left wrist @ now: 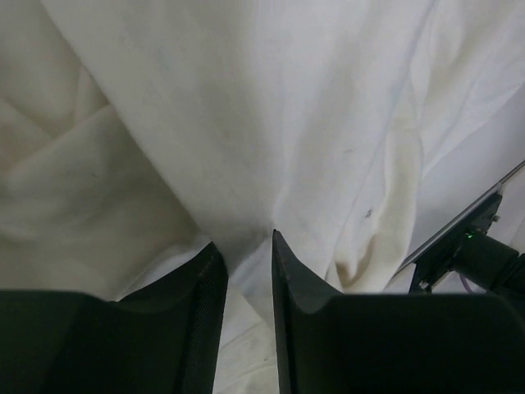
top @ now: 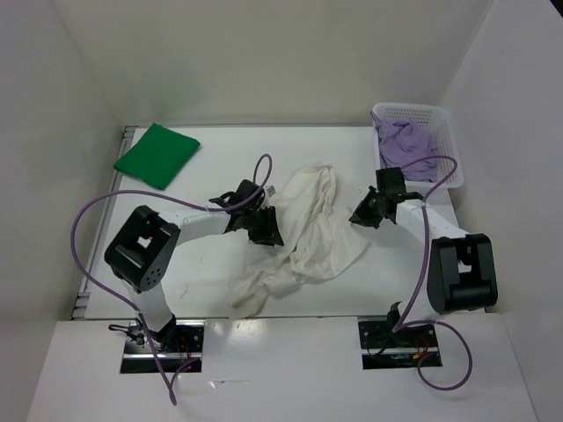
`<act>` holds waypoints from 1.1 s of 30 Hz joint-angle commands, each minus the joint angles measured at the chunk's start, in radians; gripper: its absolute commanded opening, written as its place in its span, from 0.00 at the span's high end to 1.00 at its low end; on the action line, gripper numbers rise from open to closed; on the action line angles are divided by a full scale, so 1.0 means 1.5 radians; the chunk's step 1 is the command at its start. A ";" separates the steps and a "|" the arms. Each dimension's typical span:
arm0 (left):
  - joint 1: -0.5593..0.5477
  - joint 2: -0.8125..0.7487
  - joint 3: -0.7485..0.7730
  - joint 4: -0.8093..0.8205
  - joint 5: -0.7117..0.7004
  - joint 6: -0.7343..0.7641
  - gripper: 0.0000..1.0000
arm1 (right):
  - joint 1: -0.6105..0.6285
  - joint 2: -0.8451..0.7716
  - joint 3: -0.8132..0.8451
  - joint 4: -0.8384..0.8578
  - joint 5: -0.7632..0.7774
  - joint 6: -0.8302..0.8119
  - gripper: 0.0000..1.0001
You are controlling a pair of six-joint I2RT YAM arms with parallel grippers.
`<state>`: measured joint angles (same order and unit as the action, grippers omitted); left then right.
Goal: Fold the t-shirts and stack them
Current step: Flatten out the tshirt
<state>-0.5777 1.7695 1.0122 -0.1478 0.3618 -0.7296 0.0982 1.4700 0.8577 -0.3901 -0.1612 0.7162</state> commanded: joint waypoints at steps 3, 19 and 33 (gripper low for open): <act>0.001 -0.052 0.052 0.007 -0.004 -0.017 0.66 | 0.005 -0.035 -0.013 0.008 -0.007 -0.012 0.99; 0.232 -0.181 0.114 -0.076 0.054 0.030 0.96 | 0.005 -0.127 0.085 -0.091 -0.014 -0.048 1.00; 0.398 -0.200 0.340 -0.120 0.105 0.027 0.96 | 0.028 -0.201 0.332 -0.198 -0.061 -0.071 1.00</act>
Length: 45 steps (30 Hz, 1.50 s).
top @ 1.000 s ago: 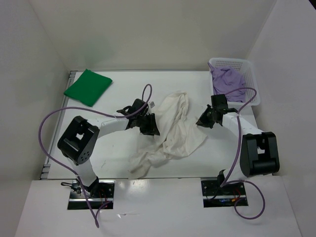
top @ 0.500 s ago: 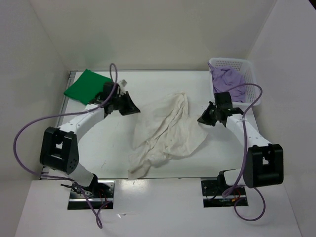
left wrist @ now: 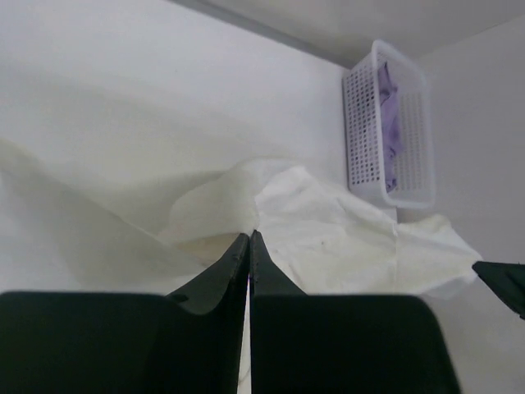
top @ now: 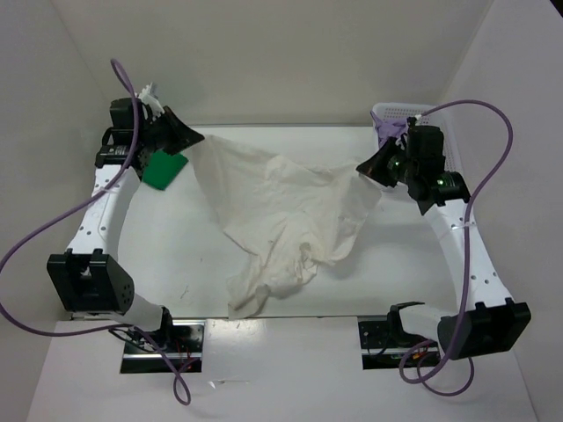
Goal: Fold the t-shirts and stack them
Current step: Flatten out the tshirt
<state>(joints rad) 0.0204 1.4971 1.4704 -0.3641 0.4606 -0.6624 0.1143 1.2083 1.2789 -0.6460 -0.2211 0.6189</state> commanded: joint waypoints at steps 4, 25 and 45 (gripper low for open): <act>0.024 0.039 0.127 0.026 -0.013 -0.010 0.96 | 0.010 -0.026 0.024 -0.040 -0.005 -0.015 1.00; 0.079 -0.149 0.309 -0.098 -0.093 -0.020 0.96 | 0.087 0.077 0.714 -0.110 -0.001 -0.073 1.00; 0.079 -0.147 -0.128 0.010 -0.143 -0.049 0.97 | -0.041 0.729 1.016 0.009 -0.150 0.001 1.00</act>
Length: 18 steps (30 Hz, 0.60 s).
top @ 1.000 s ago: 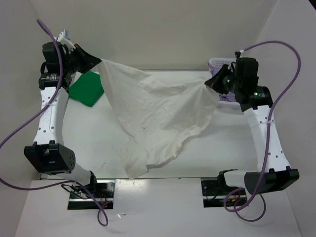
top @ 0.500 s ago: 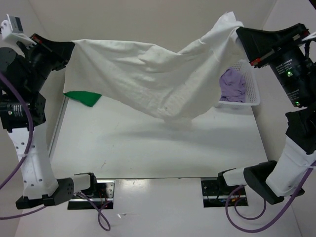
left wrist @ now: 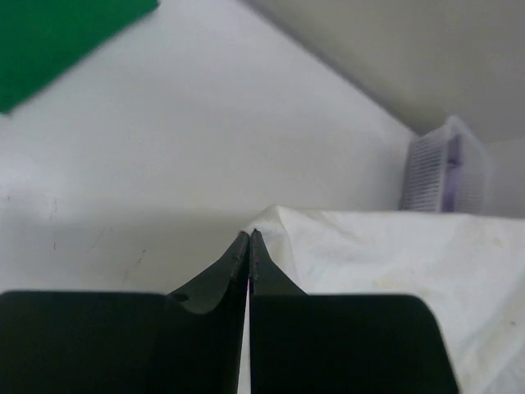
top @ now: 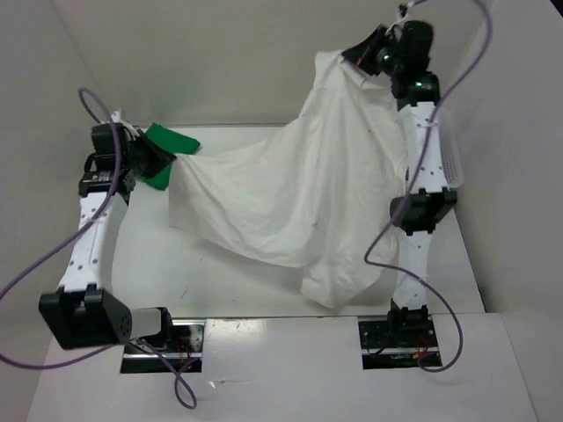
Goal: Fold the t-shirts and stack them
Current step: Flatten out the tshirt
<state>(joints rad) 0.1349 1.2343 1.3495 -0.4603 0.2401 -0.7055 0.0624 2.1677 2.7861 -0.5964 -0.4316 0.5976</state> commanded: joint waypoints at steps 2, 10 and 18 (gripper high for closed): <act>-0.003 0.064 -0.095 0.108 -0.035 -0.027 0.97 | 0.014 0.143 0.040 -0.027 0.016 0.009 1.00; -0.017 0.229 0.020 0.146 -0.112 -0.027 0.98 | 0.048 0.202 0.076 0.038 0.037 0.043 0.96; -0.017 0.303 0.084 0.096 -0.152 0.011 0.11 | 0.057 0.112 -0.005 -0.040 0.064 -0.019 0.34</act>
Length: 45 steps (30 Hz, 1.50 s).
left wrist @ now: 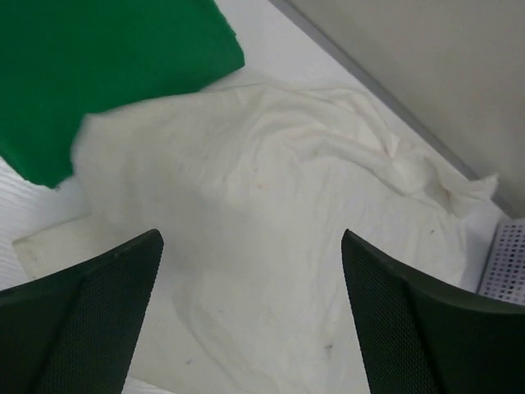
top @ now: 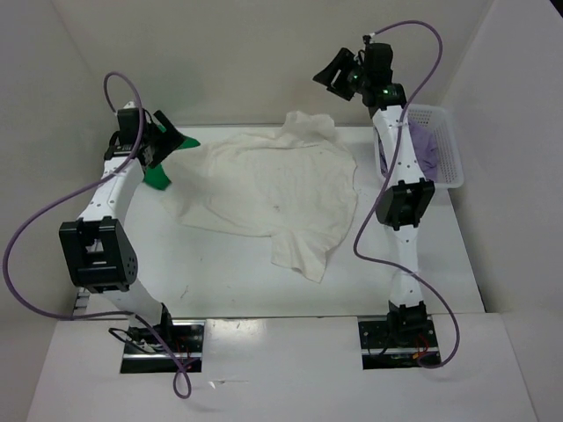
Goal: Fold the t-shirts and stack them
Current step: Flatten out the tshirt
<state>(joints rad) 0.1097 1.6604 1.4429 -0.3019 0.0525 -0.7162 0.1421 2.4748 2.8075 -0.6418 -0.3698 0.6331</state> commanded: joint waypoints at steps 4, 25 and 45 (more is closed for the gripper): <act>0.038 -0.112 -0.099 0.021 -0.061 0.012 0.02 | 0.057 -0.195 -0.118 -0.123 0.128 -0.119 0.28; 0.158 -0.008 -0.336 0.135 -0.003 -0.133 0.47 | 0.151 -0.867 -1.305 0.150 0.097 0.015 0.92; 0.171 0.004 -0.337 0.155 -0.006 -0.147 1.00 | 0.151 -0.966 -1.475 0.117 0.134 0.213 0.59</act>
<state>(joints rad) 0.3622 1.7554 0.9520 -0.0605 0.0601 -0.9489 0.3695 1.0767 0.6563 -0.4583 -0.1970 0.8497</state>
